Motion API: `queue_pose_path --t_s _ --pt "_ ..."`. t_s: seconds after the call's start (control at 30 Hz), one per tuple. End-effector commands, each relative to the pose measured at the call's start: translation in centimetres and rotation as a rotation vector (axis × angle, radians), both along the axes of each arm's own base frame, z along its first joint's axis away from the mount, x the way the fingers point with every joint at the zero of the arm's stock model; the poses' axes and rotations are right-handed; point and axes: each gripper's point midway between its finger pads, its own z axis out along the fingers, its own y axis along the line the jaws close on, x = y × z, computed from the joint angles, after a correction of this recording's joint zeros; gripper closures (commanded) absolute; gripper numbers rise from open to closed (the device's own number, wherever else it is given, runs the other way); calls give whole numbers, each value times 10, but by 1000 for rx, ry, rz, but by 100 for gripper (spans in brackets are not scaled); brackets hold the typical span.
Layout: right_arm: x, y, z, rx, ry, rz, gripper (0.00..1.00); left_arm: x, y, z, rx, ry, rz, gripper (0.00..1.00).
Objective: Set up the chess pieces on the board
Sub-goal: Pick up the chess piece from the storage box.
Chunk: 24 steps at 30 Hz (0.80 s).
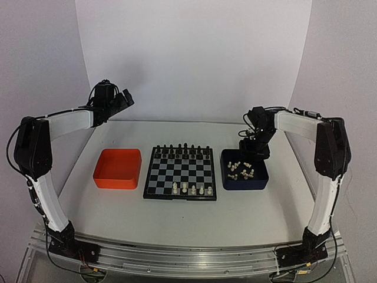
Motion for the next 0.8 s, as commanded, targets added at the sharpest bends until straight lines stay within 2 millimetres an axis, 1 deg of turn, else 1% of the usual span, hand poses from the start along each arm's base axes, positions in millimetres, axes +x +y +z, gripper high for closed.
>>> queue_pose_path --t_s 0.0,0.17,0.47,0.67,0.77 --pt "5 9 8 39 6 -13 23 7 -4 11 4 -18 -5 0" --pt "1 24 7 114 44 -9 25 10 -6 7 6 -9 -9 0" --pt "0 25 0 116 73 -9 28 15 -8 4 11 0 -12 0" --pt "-11 23 -7 106 123 -13 30 18 -9 2 12 4 -14 0" --pt "-12 22 -8 100 131 -17 31 19 -10 0 12 9 -17 0"
